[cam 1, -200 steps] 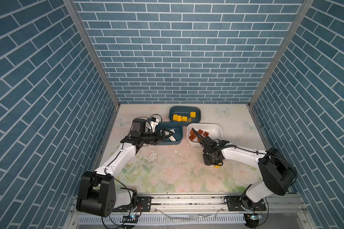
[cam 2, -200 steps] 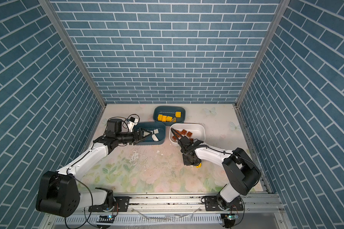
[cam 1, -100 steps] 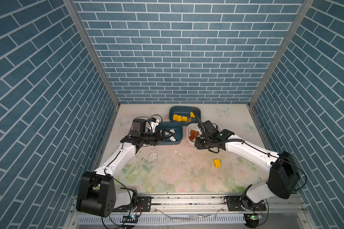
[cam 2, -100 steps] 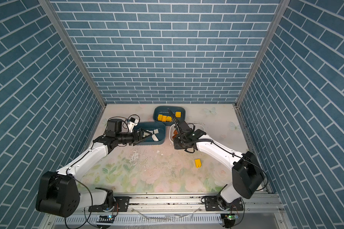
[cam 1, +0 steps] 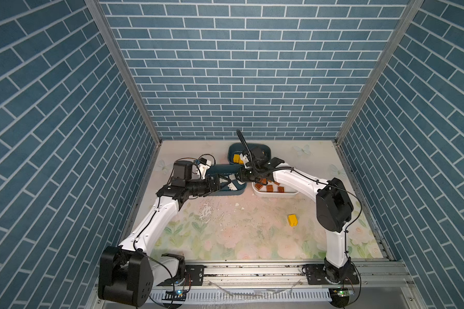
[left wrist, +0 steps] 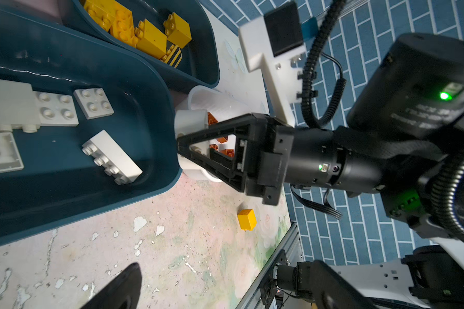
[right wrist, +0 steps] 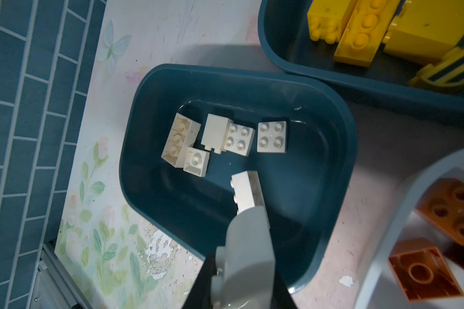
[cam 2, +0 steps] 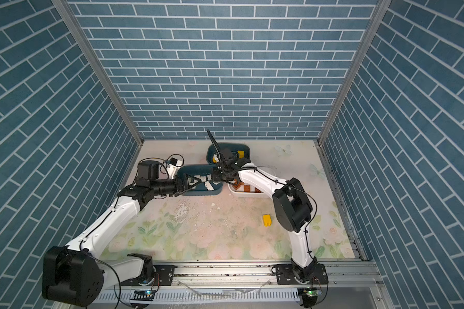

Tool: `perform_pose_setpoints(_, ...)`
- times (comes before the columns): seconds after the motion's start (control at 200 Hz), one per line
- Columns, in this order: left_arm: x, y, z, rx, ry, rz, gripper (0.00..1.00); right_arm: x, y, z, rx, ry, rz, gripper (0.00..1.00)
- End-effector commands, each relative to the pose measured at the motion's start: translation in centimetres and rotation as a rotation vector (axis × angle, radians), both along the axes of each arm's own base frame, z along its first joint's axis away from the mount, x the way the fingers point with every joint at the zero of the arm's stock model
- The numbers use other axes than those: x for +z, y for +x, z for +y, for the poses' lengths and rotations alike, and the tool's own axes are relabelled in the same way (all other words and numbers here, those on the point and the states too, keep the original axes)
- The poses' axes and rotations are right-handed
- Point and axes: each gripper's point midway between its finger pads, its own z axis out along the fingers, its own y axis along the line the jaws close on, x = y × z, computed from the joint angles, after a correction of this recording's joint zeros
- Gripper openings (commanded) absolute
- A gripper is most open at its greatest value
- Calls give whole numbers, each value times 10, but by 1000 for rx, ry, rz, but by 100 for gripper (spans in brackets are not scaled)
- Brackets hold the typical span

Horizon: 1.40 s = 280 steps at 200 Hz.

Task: Sort the legos into containers by color
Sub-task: 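Carry the white curved brick with the right gripper into the nearer teal tub, release, then return the right gripper to the yellow brick and grasp it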

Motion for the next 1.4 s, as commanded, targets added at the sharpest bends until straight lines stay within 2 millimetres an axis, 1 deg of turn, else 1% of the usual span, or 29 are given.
perform_pose_setpoints(0.0,-5,-3,7,14,18,7,100,-7,11,5,6,-52,-25,16)
perform_pose_setpoints(0.055,-6,-2,8,17,19,7,100,-11,17,7,9,-75,-32,18)
perform_pose_setpoints(0.085,-6,-2,8,18,20,8,99,-13,20,9,16,-89,-34,21)
perform_pose_setpoints(0.135,-7,-2,8,18,20,11,100,-16,24,10,23,-108,-36,30)
perform_pose_setpoints(0.18,-7,-2,9,19,21,13,100,-7,26,11,30,-105,-48,39)
perform_pose_setpoints(0.185,-7,-2,9,19,21,13,100,-15,26,11,31,-117,-37,41)
perform_pose_setpoints(0.2,-7,-1,9,19,20,13,100,-20,26,12,33,-125,-30,44)
perform_pose_setpoints(0.27,-8,-1,9,20,20,13,100,-15,26,11,35,-124,-39,57)
perform_pose_setpoints(0.295,-7,-1,9,19,19,11,100,-13,25,10,37,-129,-42,59)
perform_pose_setpoints(0.325,-6,-1,8,19,16,11,100,-16,25,6,39,-144,-41,59)
perform_pose_setpoints(0.33,-7,-1,8,19,16,12,100,-8,24,6,41,-136,-51,59)
perform_pose_setpoints(0.345,-7,-1,8,18,16,12,99,0,24,4,40,-131,-62,60)
perform_pose_setpoints(0.41,-5,0,7,12,9,7,99,5,16,-7,44,-142,-59,60)
perform_pose_setpoints(0.495,-4,-1,7,8,6,4,100,13,1,-28,34,-164,-57,60)
perform_pose_setpoints(0.505,-4,-1,7,9,6,4,100,17,-2,-31,31,-163,-61,60)
perform_pose_setpoints(0.52,-4,-1,7,7,6,4,100,18,-5,-36,27,-168,-59,60)
perform_pose_setpoints(0.53,-5,-1,7,7,6,5,100,15,-8,-39,27,-176,-53,60)
perform_pose_setpoints(0.535,-5,0,7,8,6,5,100,19,-10,-40,26,-172,-56,60)
perform_pose_setpoints(0.55,-5,-1,6,6,4,6,100,19,-14,-45,25,-175,-52,60)
perform_pose_setpoints(0.63,-8,0,6,7,-1,14,100,21,-33,-76,-20,-221,-42,60)
perform_pose_setpoints(0.79,-11,4,3,0,-20,24,100,17,-79,-135,-87,-290,5,60)
perform_pose_setpoints(0.855,-12,5,1,-6,-23,28,100,13,-100,-163,-106,-341,25,60)
perform_pose_setpoints(0.945,-14,7,-1,-16,-27,35,100,6,-121,-199,-156,-405,57,60)
perform_pose_setpoints(1.025,-15,10,-2,-21,-28,39,100,0,-135,-223,-221,-410,83,60)
perform_pose_setpoints(1.105,-16,11,-4,-28,-30,42,100,-7,-146,-238,-258,-422,99,61)
perform_pose_setpoints(1.165,-17,12,-6,-34,-31,45,100,-19,-153,-247,-265,-445,120,61)
perform_pose_setpoints(1.25,-18,13,-8,-42,-32,50,100,-35,-162,-254,-259,-469,144,62)
perform_pose_setpoints(1.3,-19,14,-9,-46,-33,50,100,-43,-164,-258,-260,-480,155,62)
perform_pose_setpoints(1.395,-21,13,-9,-47,-32,54,100,-58,-161,-260,-254,-495,164,62)
